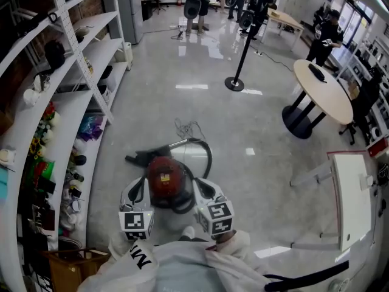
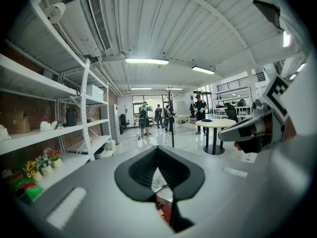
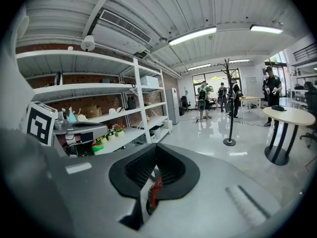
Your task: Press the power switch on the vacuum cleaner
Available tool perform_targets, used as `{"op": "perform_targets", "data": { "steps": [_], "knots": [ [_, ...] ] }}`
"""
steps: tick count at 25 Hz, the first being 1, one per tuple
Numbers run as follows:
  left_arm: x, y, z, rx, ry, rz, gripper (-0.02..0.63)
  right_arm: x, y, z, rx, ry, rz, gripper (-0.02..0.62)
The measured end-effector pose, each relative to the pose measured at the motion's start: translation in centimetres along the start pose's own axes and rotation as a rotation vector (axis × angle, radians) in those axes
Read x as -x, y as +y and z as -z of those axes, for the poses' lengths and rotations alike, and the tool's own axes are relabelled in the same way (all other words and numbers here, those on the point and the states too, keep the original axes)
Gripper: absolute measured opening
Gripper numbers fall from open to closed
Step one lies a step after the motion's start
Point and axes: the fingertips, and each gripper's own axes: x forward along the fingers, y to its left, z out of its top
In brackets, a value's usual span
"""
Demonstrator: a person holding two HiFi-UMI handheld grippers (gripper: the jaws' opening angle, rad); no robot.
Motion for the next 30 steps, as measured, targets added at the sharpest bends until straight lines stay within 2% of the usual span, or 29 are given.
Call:
{"op": "perform_targets", "data": {
  "steps": [4,17,22,30],
  "knots": [
    [1.7,0.9,0.6,0.01,0.002,-0.006,0.0,0.4,1.9,0.5,0.005,0.009,-0.004,0.002],
    [7.7,1.9,1.9,0.004,-0.023,0.055,0.0,3.6,7.1,2.7,0.003,0.001,0.068,0.002],
    [10.7,2.1,3.3,0.007,-0.006,0.067,0.0,5.4,9.4,4.1,-0.009,0.003,0.082,0.002],
    [15.2,1.4,4.9,0.021,0.005,0.072,0.0,8.0,12.5,6.6,-0.013,0.024,0.073,0.002]
  ]
}}
